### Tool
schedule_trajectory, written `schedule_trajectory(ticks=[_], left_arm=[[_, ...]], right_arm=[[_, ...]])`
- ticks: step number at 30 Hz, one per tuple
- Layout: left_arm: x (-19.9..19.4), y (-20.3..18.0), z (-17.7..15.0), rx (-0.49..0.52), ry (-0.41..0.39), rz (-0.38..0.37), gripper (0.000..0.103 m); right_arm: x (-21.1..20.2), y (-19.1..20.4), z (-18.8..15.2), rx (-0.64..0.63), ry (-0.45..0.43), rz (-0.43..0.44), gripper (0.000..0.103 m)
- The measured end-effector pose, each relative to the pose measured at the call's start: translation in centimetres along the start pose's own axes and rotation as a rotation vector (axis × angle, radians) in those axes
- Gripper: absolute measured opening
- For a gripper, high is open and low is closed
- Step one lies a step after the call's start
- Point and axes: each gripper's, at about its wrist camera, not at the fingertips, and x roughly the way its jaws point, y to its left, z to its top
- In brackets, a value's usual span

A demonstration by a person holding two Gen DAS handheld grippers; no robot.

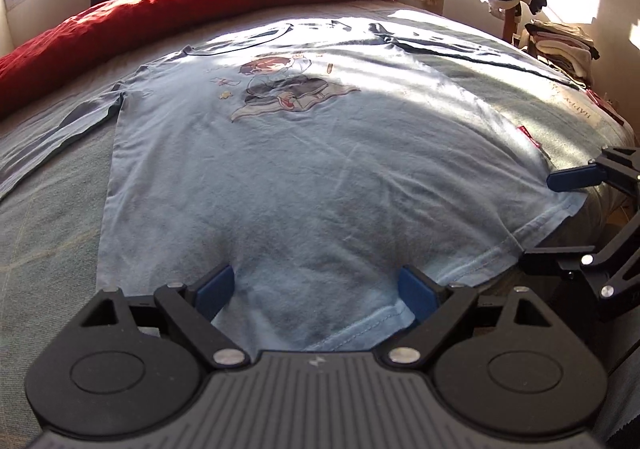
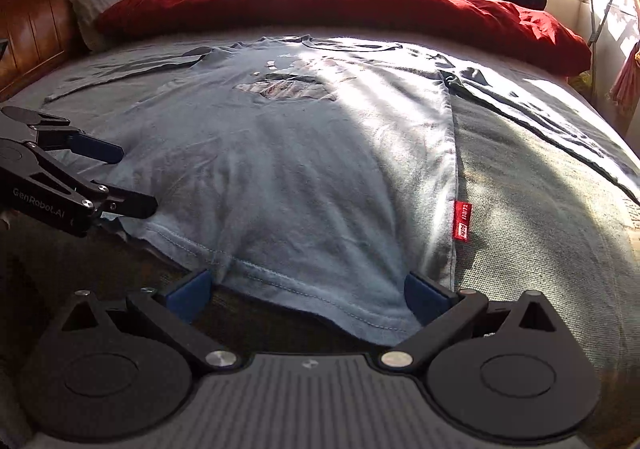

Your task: Fold clothes

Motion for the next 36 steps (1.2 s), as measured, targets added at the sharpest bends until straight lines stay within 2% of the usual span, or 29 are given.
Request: schedule_trajectory(ticks=[2,6,8,10,12,16,20,25,27,31,36], left_arm=[[-0.8,0.5,0.0,-0.019,-0.001,-0.011,0.089],[-1.4,1.8,0.6,-0.055,-0.019,0.019,0.089],[-1.5,2.4,0.9,-0.072,-0.022,0.029,0.089],[-0.9,2.8,0.4,-0.099,0.007,0.033,0.089],[-0.5,3.0,-0.1,-0.122,0.034,0.038,0.089],[-1.0,3.0,-0.7,-0.121,0.030,0.024,0.091],[-1.3,3.4,1.1,-0.139,0.009,-0.014,0.091],[0.1,3.7,3.5,-0.163,-0.016,-0.015,0.091],[0.9,3.8,4.0,-0.181,-0.012,-0.015,0.091],[1.6,3.1,2.2,-0.177,0.011,0.020,0.091],[0.1,2.8,1.9,-0.190,0.023,0.036,0.092]], right_arm=[[-0.5,-0.3,0.8,0.013,-0.028,0.017,0.103],[-0.6,-0.3,3.2,0.034,-0.098,0.056,0.103],[0.3,-0.2,4.2,0.056,-0.089,0.095,0.103],[1.2,0.2,4.6,0.065,-0.075,0.119,0.103],[1.8,0.2,4.3,0.080,-0.054,0.115,0.103],[2.7,-1.5,2.1,0.140,0.011,0.063,0.103],[2.0,-1.5,1.1,0.116,-0.012,0.067,0.103],[2.4,-1.0,1.2,0.107,-0.004,0.033,0.103],[2.4,-1.0,1.1,0.102,-0.010,0.033,0.103],[2.1,-1.1,0.9,0.094,-0.010,0.042,0.103],[1.4,-2.2,1.8,0.129,0.031,0.091,0.103]])
